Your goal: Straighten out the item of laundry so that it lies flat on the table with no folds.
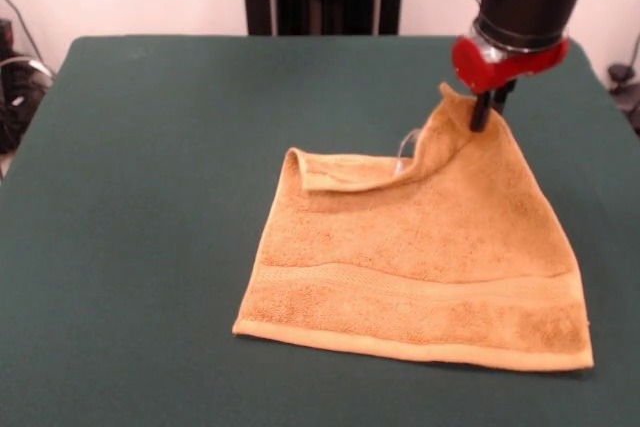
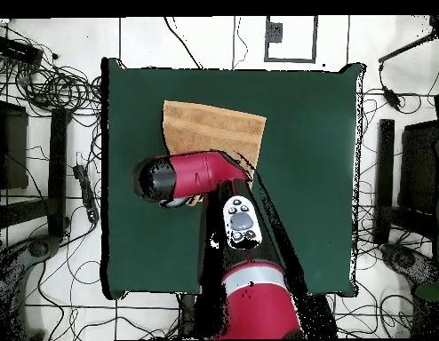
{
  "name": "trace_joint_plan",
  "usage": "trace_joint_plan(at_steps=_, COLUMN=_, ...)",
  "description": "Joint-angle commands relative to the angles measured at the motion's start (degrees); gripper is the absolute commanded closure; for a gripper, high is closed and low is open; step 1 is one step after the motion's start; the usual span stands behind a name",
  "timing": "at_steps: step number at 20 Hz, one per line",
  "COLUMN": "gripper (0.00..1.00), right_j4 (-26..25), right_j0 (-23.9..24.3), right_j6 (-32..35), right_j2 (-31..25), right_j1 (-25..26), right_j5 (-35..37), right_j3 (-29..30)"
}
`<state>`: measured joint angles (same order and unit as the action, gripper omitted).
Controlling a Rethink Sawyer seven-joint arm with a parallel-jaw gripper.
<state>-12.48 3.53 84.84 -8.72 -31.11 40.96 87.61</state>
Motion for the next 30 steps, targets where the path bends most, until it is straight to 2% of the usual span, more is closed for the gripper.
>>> trace_joint_plan(at_steps=1, gripper=1.0, right_j4=6.9, right_j0=1.1, right_j6=9.8, right_j2=-5.3, right_j1=-1.1, right_j5=2.6, right_j3=7.0)
trace_joint_plan(at_steps=2, gripper=1.0, right_j4=7.2, right_j0=0.6, right_j6=9.6, right_j2=-5.2, right_j1=0.3, right_j5=3.5, right_j3=4.8)
trace_joint_plan(at_steps=11, gripper=1.0, right_j4=7.1, right_j0=-1.0, right_j6=7.8, right_j2=-3.4, right_j1=4.6, right_j5=6.7, right_j3=-2.2)
trace_joint_plan(at_steps=15, gripper=1.0, right_j4=6.2, right_j0=-2.3, right_j6=10.2, right_j2=-1.2, right_j1=6.4, right_j5=6.0, right_j3=-4.9)
trace_joint_plan(at_steps=18, gripper=1.0, right_j4=7.6, right_j0=-2.9, right_j6=12.8, right_j2=-0.8, right_j1=7.1, right_j5=5.8, right_j3=-5.6)
trace_joint_plan(at_steps=30, gripper=1.0, right_j4=10.4, right_j0=-7.0, right_j6=15.6, right_j2=1.0, right_j1=11.4, right_j5=8.9, right_j3=-12.4)
